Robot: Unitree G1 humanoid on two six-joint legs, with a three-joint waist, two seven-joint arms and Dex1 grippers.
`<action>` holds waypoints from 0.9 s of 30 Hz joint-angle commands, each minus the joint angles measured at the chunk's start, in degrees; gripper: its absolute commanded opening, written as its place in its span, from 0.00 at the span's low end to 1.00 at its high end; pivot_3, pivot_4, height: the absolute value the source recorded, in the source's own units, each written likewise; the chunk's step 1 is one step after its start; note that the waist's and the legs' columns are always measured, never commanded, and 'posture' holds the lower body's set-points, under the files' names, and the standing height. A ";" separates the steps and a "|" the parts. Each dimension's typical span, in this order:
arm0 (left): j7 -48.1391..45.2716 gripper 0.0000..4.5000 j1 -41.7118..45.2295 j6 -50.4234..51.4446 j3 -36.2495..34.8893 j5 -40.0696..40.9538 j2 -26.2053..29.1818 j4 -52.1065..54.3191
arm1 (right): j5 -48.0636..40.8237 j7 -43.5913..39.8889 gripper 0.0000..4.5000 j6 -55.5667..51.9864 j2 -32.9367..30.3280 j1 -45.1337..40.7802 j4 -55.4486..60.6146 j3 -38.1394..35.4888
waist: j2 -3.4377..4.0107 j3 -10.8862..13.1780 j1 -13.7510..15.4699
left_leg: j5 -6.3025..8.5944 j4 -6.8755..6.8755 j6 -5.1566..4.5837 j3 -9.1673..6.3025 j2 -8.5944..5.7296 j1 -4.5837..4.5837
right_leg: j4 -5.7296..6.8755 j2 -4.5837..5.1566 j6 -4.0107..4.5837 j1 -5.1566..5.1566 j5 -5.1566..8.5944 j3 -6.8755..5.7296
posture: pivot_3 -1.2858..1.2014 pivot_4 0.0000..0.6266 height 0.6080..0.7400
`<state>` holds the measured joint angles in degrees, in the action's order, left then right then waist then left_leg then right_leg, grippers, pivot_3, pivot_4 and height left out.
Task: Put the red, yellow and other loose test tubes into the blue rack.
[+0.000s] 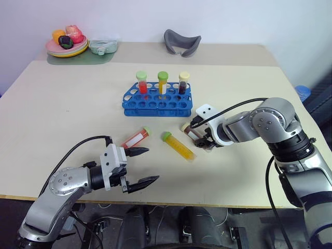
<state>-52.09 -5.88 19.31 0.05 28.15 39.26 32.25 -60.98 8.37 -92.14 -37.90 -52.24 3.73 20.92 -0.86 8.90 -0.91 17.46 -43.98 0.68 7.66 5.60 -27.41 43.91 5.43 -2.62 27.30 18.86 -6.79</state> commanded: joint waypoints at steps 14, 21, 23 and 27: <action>-0.43 1.00 -0.06 -0.66 -0.84 0.50 0.37 1.52 | -0.89 0.58 0.35 -0.36 0.47 -0.88 -0.20 -0.38 | 0.01 0.00 0.11 | 0.00 0.00 -0.01 0.00 0.00 0.00 | -0.01 0.02 0.00 0.00 0.00 0.00 | 0.52 0.24 0.47; -0.71 1.00 -0.18 -1.41 -0.81 0.06 0.30 0.87 | -0.41 0.85 0.21 -0.36 0.70 -0.54 0.25 -0.56 | 0.01 0.01 0.11 | 0.00 0.00 -0.01 0.00 0.00 0.00 | -0.01 0.03 0.00 0.01 0.00 0.00 | 0.52 0.24 0.47; -0.82 1.00 -0.24 -1.63 -0.84 -0.06 0.33 0.68 | -0.46 0.79 0.21 -0.36 0.67 -0.67 0.28 -0.61 | 0.01 0.01 0.11 | 0.00 0.00 -0.01 0.00 0.00 0.00 | -0.01 0.03 0.00 0.01 0.00 0.00 | 0.52 0.24 0.47; -0.95 1.00 -0.29 -2.09 -0.87 -0.23 0.32 0.34 | 0.43 0.36 0.21 -0.36 0.75 -1.03 0.93 -0.95 | 0.02 0.01 0.11 | 0.00 0.01 -0.01 0.00 0.00 0.00 | -0.02 0.03 0.00 0.01 0.00 0.00 | 0.52 0.24 0.47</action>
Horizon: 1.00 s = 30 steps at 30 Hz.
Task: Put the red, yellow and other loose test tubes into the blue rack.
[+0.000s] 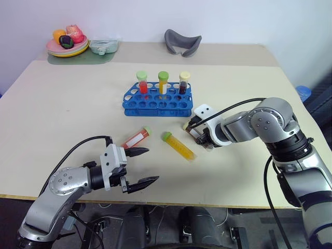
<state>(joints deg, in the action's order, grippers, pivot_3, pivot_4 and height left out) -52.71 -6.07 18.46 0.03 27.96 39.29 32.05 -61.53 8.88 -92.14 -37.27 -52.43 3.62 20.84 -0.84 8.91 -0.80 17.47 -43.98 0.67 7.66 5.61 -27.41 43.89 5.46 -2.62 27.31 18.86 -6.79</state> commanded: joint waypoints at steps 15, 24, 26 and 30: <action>7.44 1.00 0.81 0.06 -10.62 3.42 -4.16 -2.90 | 19.18 -31.44 0.21 48.86 3.54 12.55 18.47 -14.05 | 0.25 0.28 0.05 | -0.01 0.41 0.02 0.03 -0.03 -0.03 | -0.64 -0.09 -0.16 -0.09 -0.11 -0.04 | 0.52 0.24 0.47; 14.96 1.00 10.28 0.47 -6.24 1.26 -11.03 -3.40 | 38.59 -24.98 0.21 79.13 26.86 14.33 -4.50 -13.78 | 0.25 0.27 0.06 | -0.22 0.33 0.38 0.03 -0.10 -0.07 | -0.60 -0.16 -0.12 -0.11 -0.18 -0.03 | 0.52 0.24 0.47; 16.04 1.00 11.06 0.74 -5.27 0.60 -11.67 -2.99 | 41.67 -25.46 0.21 84.26 28.52 14.68 -9.18 -13.76 | 0.25 0.27 0.04 | -0.23 0.32 0.38 0.04 -0.11 -0.06 | -0.59 -0.15 -0.12 -0.11 -0.18 -0.03 | 0.52 0.24 0.47; 17.86 1.00 12.08 1.59 -4.62 0.61 -12.37 -1.97 | 44.13 -25.88 0.21 91.48 30.79 14.78 -15.96 -15.96 | 0.26 0.27 -0.07 | -0.24 0.26 0.40 0.02 -0.10 -0.06 | -0.52 -0.17 -0.12 -0.11 -0.18 -0.03 | 0.52 0.24 0.47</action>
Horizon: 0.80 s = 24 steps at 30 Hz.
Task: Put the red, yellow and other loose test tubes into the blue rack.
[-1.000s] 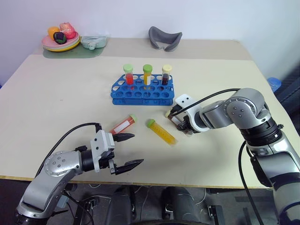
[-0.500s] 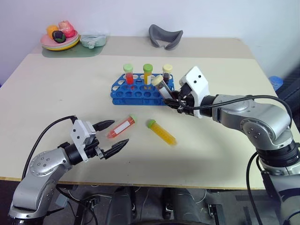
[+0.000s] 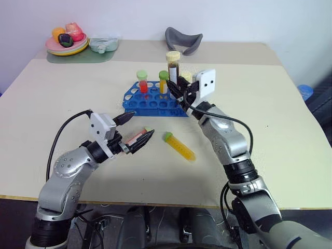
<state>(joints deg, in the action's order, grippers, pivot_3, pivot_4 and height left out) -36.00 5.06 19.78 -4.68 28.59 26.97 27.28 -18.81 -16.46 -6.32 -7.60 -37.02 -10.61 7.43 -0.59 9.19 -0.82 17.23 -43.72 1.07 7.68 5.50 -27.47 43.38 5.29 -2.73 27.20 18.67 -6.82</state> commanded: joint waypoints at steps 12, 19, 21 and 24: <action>3.19 1.00 2.08 1.53 -0.88 1.44 -0.22 3.05 | 5.62 -2.93 0.21 18.72 4.17 0.45 -13.77 -5.70 | 0.02 0.01 -0.02 | 0.00 -0.16 0.01 -0.01 0.01 -0.01 | 0.14 0.00 0.01 0.01 0.00 0.02 | 0.52 0.24 0.47; 3.77 1.00 1.90 1.80 -0.96 2.14 0.01 3.36 | 7.48 -1.71 0.21 23.55 4.83 -0.41 -20.58 -7.65 | 0.02 0.01 -0.04 | 0.00 -0.21 0.01 -0.01 0.02 -0.01 | 0.19 0.00 0.01 0.01 0.01 0.03 | 0.52 0.24 0.47; 3.82 1.00 1.97 1.94 -0.91 2.24 0.09 3.42 | 7.60 -1.96 0.21 24.82 5.05 -0.77 -22.34 -8.01 | 0.02 0.01 -0.08 | 0.00 -0.22 0.01 -0.01 0.01 -0.01 | 0.21 0.00 0.01 0.02 0.01 0.03 | 0.52 0.24 0.47; 3.74 1.00 2.12 1.99 -0.79 2.30 0.17 3.28 | 7.55 -2.41 0.21 26.62 5.40 -1.19 -25.05 -8.49 | 0.02 0.01 -0.07 | 0.00 -0.26 0.01 -0.02 0.02 -0.01 | 0.27 0.00 0.02 0.03 0.01 0.04 | 0.52 0.24 0.47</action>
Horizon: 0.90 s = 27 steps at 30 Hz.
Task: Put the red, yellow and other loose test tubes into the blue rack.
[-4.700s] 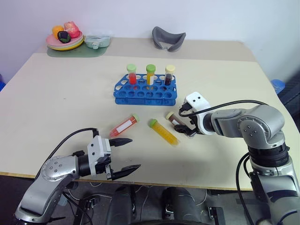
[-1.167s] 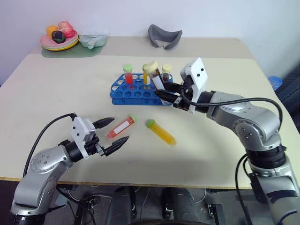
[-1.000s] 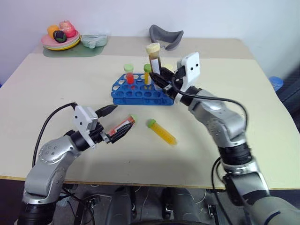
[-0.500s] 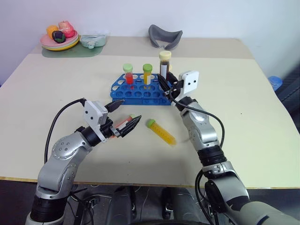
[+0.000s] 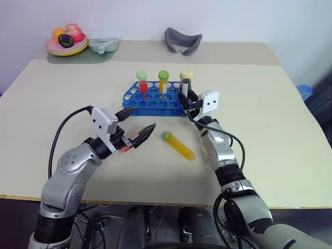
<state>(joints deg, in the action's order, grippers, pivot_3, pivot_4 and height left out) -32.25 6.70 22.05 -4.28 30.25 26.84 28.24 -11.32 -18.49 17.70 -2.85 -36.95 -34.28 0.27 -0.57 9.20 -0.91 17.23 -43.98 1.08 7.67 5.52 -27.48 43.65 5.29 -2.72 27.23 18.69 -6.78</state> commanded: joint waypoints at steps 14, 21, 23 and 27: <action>-0.72 1.00 -0.63 -1.29 -0.95 0.63 -0.07 1.86 | 1.73 -0.25 0.21 9.91 1.27 -4.74 -11.15 -2.90 | 0.00 0.00 0.04 | 0.00 -0.10 0.00 0.01 0.00 0.00 | 0.13 0.02 0.00 0.02 0.00 0.03 | 0.52 0.24 0.47; -1.37 1.00 -1.64 -2.00 -1.04 0.63 -0.06 1.68 | 1.68 -2.01 0.21 12.44 1.02 -3.68 -13.02 -3.21 | 0.00 0.00 0.13 | 0.00 -0.15 0.00 0.01 -0.01 -0.01 | 0.22 0.05 0.01 0.06 0.01 0.05 | 0.52 0.24 0.47; -1.50 1.00 -1.58 -1.97 -1.03 0.63 -0.08 1.59 | 1.61 -2.51 0.21 12.58 1.13 -3.32 -12.80 -3.25 | 0.00 0.00 0.12 | 0.00 -0.16 0.00 0.01 -0.02 -0.01 | 0.23 0.05 0.00 0.06 0.01 0.06 | 0.52 0.24 0.47; -1.61 1.00 -1.39 -1.90 -0.86 0.57 -0.21 1.53 | 1.61 -2.89 0.21 12.59 1.44 -3.01 -12.55 -3.54 | 0.00 0.00 0.11 | 0.00 -0.16 0.00 0.01 -0.01 -0.01 | 0.23 0.05 0.01 0.06 0.02 0.06 | 0.52 0.24 0.47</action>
<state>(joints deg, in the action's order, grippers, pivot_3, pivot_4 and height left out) -33.69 4.97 21.45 -4.25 30.49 26.80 28.21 -9.23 -21.16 29.09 -1.62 -40.35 -47.66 -2.50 -0.57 9.20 -0.80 17.23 -44.14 1.08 7.68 5.51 -27.49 43.89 5.34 -2.71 27.29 18.70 -6.73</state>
